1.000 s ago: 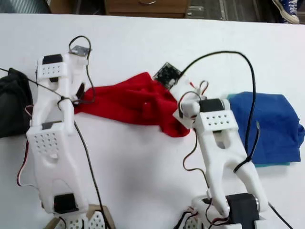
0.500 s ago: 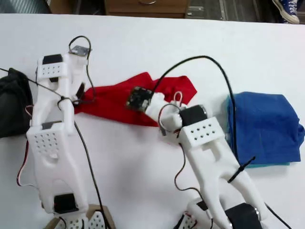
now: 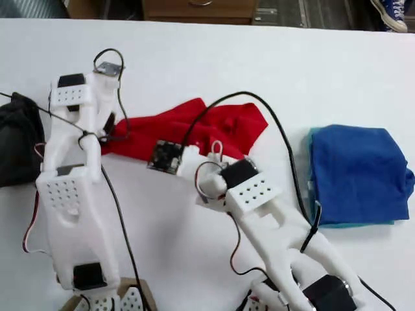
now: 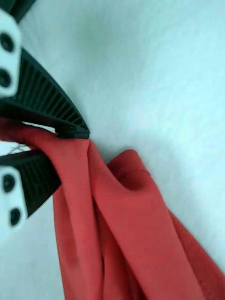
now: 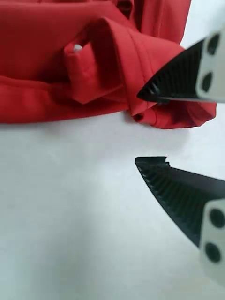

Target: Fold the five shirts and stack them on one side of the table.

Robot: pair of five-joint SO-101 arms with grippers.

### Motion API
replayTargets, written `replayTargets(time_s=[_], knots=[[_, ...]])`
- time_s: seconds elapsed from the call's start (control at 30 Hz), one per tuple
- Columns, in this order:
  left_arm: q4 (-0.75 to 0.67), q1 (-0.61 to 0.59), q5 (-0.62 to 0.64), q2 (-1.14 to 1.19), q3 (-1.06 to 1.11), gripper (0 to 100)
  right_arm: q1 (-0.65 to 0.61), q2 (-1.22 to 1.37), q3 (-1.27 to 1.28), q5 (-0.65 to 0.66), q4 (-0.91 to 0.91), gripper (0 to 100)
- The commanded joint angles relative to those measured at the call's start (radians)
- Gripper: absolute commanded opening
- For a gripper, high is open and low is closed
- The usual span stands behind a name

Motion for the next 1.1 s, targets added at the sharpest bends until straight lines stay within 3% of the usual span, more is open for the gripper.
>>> replayTargets(time_s=[0.0, 0.33, 0.7, 1.07], knots=[[-0.017, -0.006, -0.005, -0.005, 0.002, 2, -0.005, -0.031, 0.021, -0.008, -0.064, 19.4], [-0.014, -0.006, -0.005, -0.005, 0.002, 2, 0.015, -0.021, 0.123, -0.008, -0.203, 19.4], [-0.009, -0.025, -0.006, -0.005, 0.004, 2, 0.136, 0.214, 0.118, -0.006, -0.38, 19.4], [-0.015, -0.043, -0.008, -0.005, 0.002, 2, 0.199, 0.228, -0.074, 0.018, -0.288, 19.4]])
